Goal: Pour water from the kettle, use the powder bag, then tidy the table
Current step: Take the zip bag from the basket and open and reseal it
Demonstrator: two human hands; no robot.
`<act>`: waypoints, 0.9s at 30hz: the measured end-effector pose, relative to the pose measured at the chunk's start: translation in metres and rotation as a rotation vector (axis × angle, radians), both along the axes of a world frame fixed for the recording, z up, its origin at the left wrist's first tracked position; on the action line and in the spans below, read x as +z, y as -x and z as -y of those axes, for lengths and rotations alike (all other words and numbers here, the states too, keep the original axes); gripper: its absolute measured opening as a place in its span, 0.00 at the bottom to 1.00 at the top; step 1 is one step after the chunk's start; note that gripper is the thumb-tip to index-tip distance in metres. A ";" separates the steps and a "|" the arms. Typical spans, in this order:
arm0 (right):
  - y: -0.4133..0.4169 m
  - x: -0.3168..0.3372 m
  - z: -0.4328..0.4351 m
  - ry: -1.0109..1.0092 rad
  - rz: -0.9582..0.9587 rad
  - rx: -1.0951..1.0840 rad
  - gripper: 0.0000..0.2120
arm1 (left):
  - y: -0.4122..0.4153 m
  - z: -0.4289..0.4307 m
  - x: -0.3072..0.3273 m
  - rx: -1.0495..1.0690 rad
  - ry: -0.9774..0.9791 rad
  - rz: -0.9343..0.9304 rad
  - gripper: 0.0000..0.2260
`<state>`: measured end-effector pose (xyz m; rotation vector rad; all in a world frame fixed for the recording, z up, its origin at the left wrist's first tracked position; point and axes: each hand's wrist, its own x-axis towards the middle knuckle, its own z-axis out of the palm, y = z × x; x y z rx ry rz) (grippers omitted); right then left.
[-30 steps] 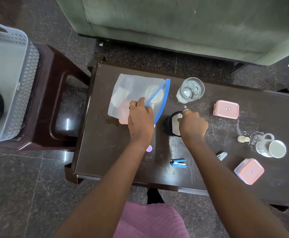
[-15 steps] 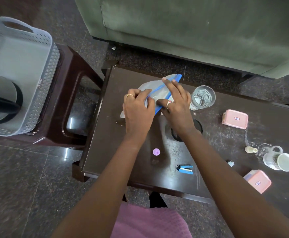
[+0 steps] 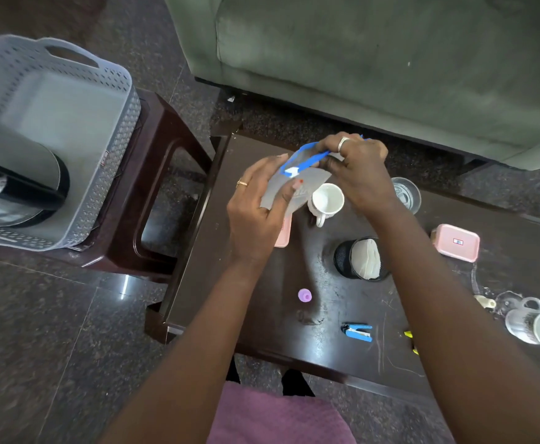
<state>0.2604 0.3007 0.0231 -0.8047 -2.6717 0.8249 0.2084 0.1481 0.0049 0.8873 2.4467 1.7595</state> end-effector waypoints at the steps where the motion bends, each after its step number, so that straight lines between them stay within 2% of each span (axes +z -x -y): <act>1: 0.000 0.000 -0.001 0.001 0.021 0.006 0.08 | 0.000 0.000 -0.001 0.035 -0.017 -0.005 0.11; 5: 0.000 0.000 0.002 -0.016 0.118 0.006 0.07 | 0.003 -0.005 -0.001 0.101 -0.111 0.004 0.09; 8: -0.001 0.001 0.007 0.014 0.105 -0.022 0.07 | 0.004 -0.008 0.000 0.117 -0.151 0.015 0.08; 11: -0.003 0.006 0.011 0.125 0.048 -0.024 0.19 | 0.005 -0.011 0.004 0.156 -0.206 0.142 0.06; 13: -0.003 0.013 0.018 0.133 0.004 0.043 0.23 | 0.005 -0.014 0.008 0.186 -0.243 0.221 0.08; 17: 0.001 0.026 0.033 0.089 -0.171 0.132 0.17 | 0.008 -0.017 0.014 0.186 -0.278 0.188 0.07; 22: 0.005 0.029 0.043 0.065 -0.369 0.057 0.09 | 0.010 -0.022 0.019 0.222 -0.261 0.196 0.05; 27: 0.007 0.027 0.046 0.092 -0.434 0.002 0.05 | 0.005 -0.024 0.022 0.247 -0.136 0.113 0.04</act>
